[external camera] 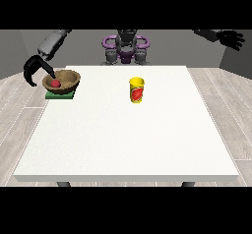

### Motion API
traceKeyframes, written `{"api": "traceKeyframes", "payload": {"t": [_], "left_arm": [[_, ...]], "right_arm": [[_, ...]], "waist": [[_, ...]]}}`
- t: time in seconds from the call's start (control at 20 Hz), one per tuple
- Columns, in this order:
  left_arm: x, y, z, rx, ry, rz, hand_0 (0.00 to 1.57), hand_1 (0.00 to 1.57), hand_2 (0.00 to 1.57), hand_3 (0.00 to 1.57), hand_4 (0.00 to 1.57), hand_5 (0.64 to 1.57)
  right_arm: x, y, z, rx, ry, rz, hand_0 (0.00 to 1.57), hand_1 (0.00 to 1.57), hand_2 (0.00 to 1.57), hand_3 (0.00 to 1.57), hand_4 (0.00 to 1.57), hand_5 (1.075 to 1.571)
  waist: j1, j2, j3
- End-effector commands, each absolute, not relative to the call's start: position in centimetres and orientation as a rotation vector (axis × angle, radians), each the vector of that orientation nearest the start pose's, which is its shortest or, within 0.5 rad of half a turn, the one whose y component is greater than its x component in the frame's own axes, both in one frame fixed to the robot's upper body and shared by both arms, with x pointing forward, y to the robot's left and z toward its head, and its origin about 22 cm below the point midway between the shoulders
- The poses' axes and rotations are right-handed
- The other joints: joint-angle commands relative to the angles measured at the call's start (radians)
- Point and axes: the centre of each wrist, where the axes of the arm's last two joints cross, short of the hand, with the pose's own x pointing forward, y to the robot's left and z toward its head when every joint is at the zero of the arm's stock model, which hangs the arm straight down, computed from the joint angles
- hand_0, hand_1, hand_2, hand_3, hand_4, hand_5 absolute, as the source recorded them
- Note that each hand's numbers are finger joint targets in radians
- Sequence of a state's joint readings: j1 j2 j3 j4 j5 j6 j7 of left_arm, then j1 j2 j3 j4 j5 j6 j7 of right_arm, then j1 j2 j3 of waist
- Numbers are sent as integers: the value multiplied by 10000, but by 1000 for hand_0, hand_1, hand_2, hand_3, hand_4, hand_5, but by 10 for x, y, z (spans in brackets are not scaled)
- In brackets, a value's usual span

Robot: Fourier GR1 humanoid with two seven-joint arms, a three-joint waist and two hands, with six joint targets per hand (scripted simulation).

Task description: Pick the cup and pour the ball into the bowl, then pick the bowl and place it on the pad

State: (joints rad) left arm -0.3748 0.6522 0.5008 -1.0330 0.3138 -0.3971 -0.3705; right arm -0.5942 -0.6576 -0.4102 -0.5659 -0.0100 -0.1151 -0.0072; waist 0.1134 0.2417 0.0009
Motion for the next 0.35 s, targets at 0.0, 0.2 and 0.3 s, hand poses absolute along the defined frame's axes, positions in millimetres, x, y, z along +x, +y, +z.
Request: {"api": "traceKeyframes", "payload": {"t": [0.0,0.2,0.3], "left_arm": [[310,429,121,1396,-19736,-935,0,0,0,0,1007,1569],[313,410,77,1297,-17860,-274,0,0,0,0,902,1559],[306,420,62,1511,-17187,-306,0,0,0,0,902,1559]], "right_arm": [[331,-479,61,-6950,-12080,-2547,0,0,0,0,0,1361],[353,-451,74,-6115,-12029,-1196,0,0,0,99,269,1378],[379,-419,95,-5086,-12789,-1083,0,0,0,0,476,1434]], "waist": [[175,-854,21],[-463,-2657,-11],[-606,-3433,-33]]}}
